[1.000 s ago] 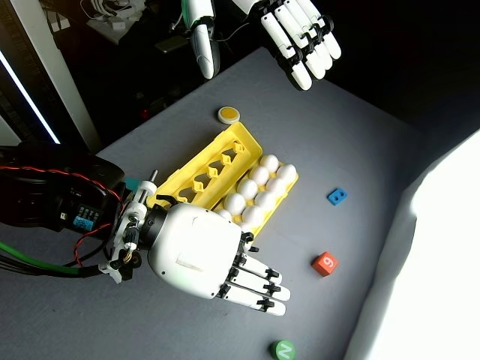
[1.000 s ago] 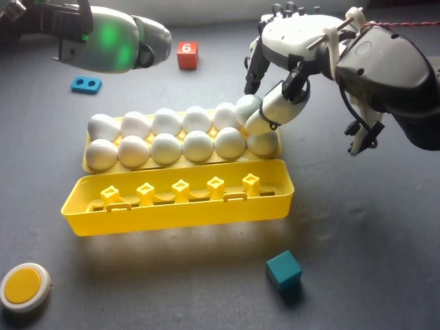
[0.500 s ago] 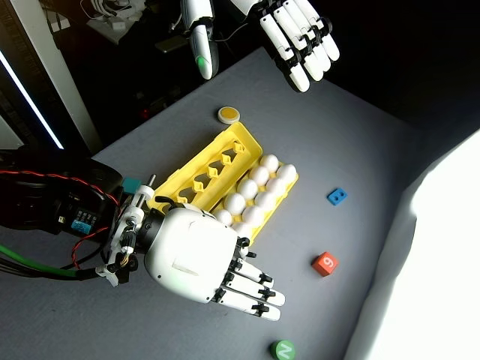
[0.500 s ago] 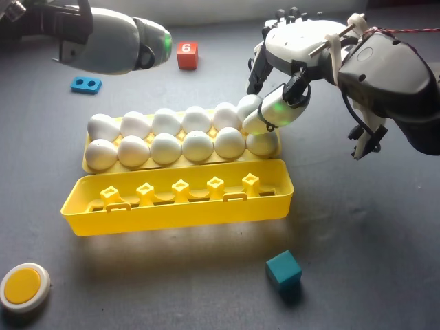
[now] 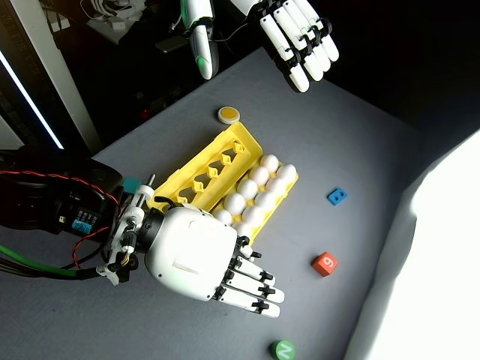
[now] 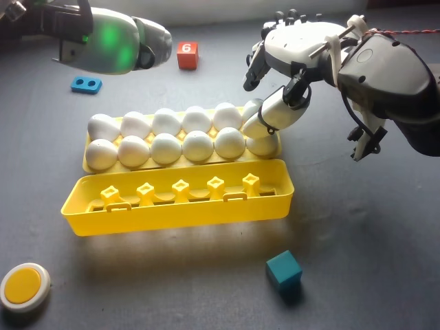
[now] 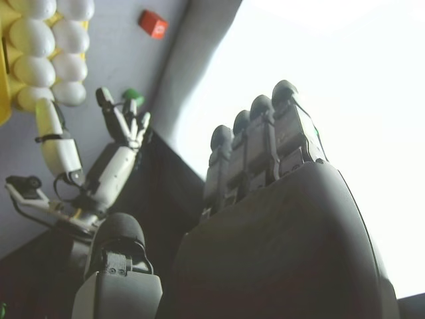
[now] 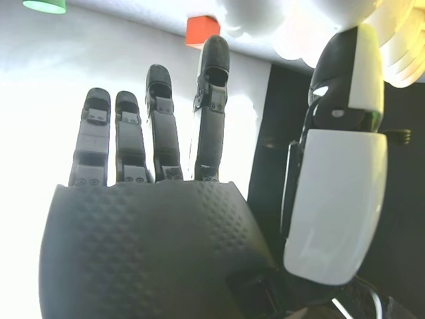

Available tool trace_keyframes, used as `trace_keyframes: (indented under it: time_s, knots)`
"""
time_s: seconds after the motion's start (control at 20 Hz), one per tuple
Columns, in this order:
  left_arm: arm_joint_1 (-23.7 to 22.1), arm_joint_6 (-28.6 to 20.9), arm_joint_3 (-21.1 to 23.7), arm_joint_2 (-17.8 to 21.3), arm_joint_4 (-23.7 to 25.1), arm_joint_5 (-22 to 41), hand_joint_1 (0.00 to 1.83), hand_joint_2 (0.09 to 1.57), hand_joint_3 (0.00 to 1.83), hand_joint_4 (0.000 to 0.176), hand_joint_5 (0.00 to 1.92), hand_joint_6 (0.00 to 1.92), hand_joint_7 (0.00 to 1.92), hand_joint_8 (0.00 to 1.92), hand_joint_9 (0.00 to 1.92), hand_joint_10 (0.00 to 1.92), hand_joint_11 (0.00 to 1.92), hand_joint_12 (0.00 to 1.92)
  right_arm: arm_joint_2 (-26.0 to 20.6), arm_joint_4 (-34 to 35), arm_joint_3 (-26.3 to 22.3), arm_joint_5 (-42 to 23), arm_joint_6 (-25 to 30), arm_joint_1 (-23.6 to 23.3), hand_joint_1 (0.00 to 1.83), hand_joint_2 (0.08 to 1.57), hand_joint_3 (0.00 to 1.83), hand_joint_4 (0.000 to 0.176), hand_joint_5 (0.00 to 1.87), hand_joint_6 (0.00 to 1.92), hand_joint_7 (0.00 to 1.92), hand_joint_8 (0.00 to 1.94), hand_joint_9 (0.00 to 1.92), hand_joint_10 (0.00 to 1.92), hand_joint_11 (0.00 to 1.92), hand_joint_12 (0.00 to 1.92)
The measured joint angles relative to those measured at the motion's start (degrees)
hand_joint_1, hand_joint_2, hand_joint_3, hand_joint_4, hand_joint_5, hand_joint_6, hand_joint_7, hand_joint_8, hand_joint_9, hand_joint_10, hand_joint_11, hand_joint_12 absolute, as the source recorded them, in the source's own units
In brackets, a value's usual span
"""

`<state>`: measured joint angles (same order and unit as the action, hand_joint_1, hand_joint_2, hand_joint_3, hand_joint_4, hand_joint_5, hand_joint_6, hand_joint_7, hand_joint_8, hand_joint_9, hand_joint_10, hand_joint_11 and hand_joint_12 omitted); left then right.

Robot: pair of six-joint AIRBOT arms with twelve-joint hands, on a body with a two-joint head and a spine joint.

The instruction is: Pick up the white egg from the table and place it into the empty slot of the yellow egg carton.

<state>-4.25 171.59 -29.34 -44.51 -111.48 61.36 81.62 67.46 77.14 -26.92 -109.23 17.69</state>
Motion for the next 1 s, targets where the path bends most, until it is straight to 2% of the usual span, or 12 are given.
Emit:
trace_keyframes:
  time_s: [0.15,0.25,0.4,0.45,0.55,0.6,0.7,0.75,0.8,0.9,0.95,1.0]
  knots:
    - [0.0,0.0,0.0,0.0,0.0,0.0,0.0,1.15,0.0,0.0,0.1,0.0,0.06,0.0,0.04,0.0,0.0,0.02,-0.46,0.02,-0.13,0.13,-0.13,-0.09,0.9,0.77,0.0,0.089,0.85,0.01,0.34,0.01,0.0,0.0,0.0,0.0]
    - [0.0,0.0,0.0,0.0,0.0,0.15,0.0,1.16,0.0,0.0,0.1,0.0,0.06,0.0,0.04,0.0,0.0,0.02,-2.47,0.24,-0.7,0.94,-0.2,-1.2,0.87,0.77,0.0,0.101,0.84,0.01,0.31,0.0,0.0,0.0,0.0,0.0]
    - [0.0,0.0,0.02,0.0,0.0,0.0,0.0,1.16,0.0,0.0,0.11,0.0,0.06,0.0,0.04,0.0,0.0,0.02,-7.21,-0.31,-2.69,0.09,-0.17,-3.04,0.88,0.77,0.0,0.082,0.84,0.0,0.31,0.0,0.0,0.0,0.0,0.0]
    - [0.0,0.0,0.02,0.0,-0.02,0.15,0.0,1.16,0.0,0.0,0.1,0.0,0.06,0.0,0.04,0.0,0.0,0.0,-10.43,-0.42,-4.96,-0.22,-0.2,-3.17,0.89,0.77,0.0,0.071,0.84,0.0,0.33,0.01,0.0,0.0,0.0,0.0]
    - [-0.04,0.0,0.02,0.0,-0.13,0.39,0.0,1.15,0.0,0.0,0.09,0.0,0.05,0.0,0.03,0.0,0.0,0.0,-15.3,0.31,-8.94,-0.37,-1.77,-3.15,0.88,0.76,0.0,0.093,0.86,0.01,0.34,0.01,0.0,0.0,0.0,0.0]
    - [-0.04,0.0,0.02,0.0,-0.15,0.33,0.0,1.16,0.0,0.0,0.09,0.0,0.06,0.0,0.04,0.0,0.0,0.0,-17.62,0.35,-10.88,-0.5,-3.28,-3.1,0.9,0.76,0.0,0.073,0.87,0.02,0.36,0.02,0.0,0.0,0.0,0.0]
    - [-0.07,-0.02,0.0,-0.02,-0.2,0.04,0.0,1.16,0.0,0.0,0.09,0.0,0.06,0.0,0.03,0.0,0.0,0.0,-22.03,-0.22,-15.17,-1.49,-7.08,-2.49,0.87,0.75,0.0,0.099,0.87,0.01,0.35,0.01,0.0,0.0,0.0,0.0]
    - [-0.15,0.02,0.02,-0.02,-0.2,-0.02,0.0,1.16,0.0,0.0,0.1,0.0,0.06,0.0,0.04,0.0,0.0,0.0,-24.3,0.11,-17.79,-1.95,-7.89,-1.95,0.87,0.76,0.0,0.097,0.86,0.01,0.34,0.0,0.0,0.0,0.0,0.0]
    - [-0.15,-0.02,0.0,0.0,-0.04,0.07,0.0,1.16,0.0,0.0,0.1,0.0,0.06,0.0,0.04,0.0,0.0,0.0,-26.08,0.42,-19.78,-2.08,-7.96,-1.66,0.9,0.74,0.0,0.078,0.88,0.01,0.35,0.01,0.0,0.0,0.0,0.0]
    - [-0.15,0.0,0.0,0.0,-0.02,0.46,0.0,1.16,0.0,0.0,0.1,0.0,0.07,0.01,0.05,0.01,0.01,0.0,-29.35,-0.7,-23.67,-2.05,-7.98,-1.66,0.85,0.77,0.0,0.087,0.87,0.0,0.33,0.01,0.0,0.0,0.0,0.0]
    - [-0.15,0.0,0.0,0.0,-0.02,0.37,0.0,1.16,0.0,0.0,0.12,0.01,0.09,0.01,0.07,0.02,0.04,0.02,-30.84,-3.43,-25.66,-2.49,-8.0,-1.36,0.89,0.74,0.0,0.064,0.89,0.02,0.35,0.02,0.0,0.0,0.0,0.0]
    - [-0.15,0.0,0.02,-0.02,-0.02,0.15,0.0,1.16,0.0,0.0,0.12,0.01,0.09,0.01,0.07,0.01,0.03,0.02,-32.72,-5.62,-27.91,-3.3,-8.07,-1.01,0.86,0.76,0.0,0.078,0.88,0.01,0.33,0.0,0.0,0.0,0.0,0.0]
